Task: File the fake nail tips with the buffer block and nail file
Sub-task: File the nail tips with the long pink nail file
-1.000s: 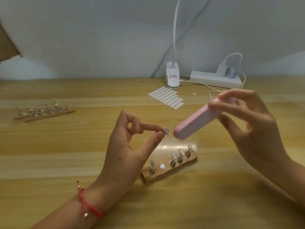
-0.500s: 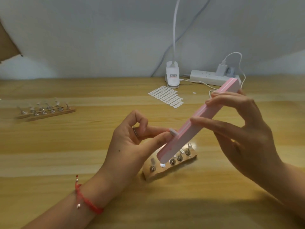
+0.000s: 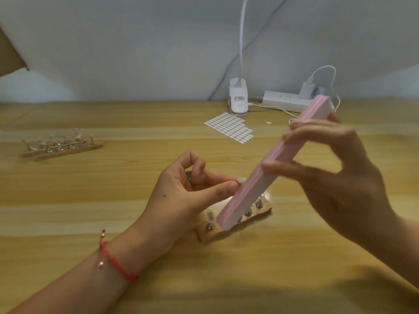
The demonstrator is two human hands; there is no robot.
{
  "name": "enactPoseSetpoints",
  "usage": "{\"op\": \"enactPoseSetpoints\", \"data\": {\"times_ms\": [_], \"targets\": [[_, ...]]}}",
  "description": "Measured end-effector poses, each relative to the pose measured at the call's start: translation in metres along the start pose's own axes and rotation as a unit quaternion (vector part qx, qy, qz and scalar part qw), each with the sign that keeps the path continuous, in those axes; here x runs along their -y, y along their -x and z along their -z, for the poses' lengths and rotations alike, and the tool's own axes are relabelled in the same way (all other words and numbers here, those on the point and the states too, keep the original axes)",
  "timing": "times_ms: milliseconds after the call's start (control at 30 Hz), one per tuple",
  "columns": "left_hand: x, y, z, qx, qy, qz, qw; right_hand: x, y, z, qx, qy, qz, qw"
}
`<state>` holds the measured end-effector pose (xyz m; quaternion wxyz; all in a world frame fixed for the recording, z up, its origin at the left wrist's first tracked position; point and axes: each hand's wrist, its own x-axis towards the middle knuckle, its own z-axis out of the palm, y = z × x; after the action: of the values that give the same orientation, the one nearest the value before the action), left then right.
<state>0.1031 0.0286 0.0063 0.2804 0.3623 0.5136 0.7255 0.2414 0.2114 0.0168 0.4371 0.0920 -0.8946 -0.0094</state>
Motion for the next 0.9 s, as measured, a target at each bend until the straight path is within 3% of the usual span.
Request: {"op": "enactPoseSetpoints", "data": {"times_ms": [67,200,333,467,600,767,900], "targets": [[0.0,0.001,-0.002,0.012,0.0,0.001,1.0,0.002,0.001,-0.001,0.0,-0.009,-0.011,1.0],[-0.001,0.002,-0.003,0.022,0.0,0.0,1.0,0.016,0.002,-0.007,0.037,-0.011,0.07,0.997],[0.0,0.001,-0.002,0.029,0.002,0.0,1.0,0.003,-0.005,0.002,-0.009,-0.013,-0.014,1.0],[0.003,0.002,-0.003,0.035,0.025,0.001,0.999,0.025,0.003,-0.015,0.061,-0.062,0.077,0.993],[0.003,0.0,0.0,0.031,0.029,0.009,0.999,-0.002,-0.005,0.001,0.028,-0.054,-0.028,0.998],[0.003,0.001,0.001,0.047,0.038,0.023,0.998,0.039,0.007,-0.018,0.072,-0.152,0.015,0.986],[0.001,0.0,0.006,0.058,0.047,0.062,0.995,0.017,-0.002,-0.005,0.022,-0.154,-0.117,0.981]]}}
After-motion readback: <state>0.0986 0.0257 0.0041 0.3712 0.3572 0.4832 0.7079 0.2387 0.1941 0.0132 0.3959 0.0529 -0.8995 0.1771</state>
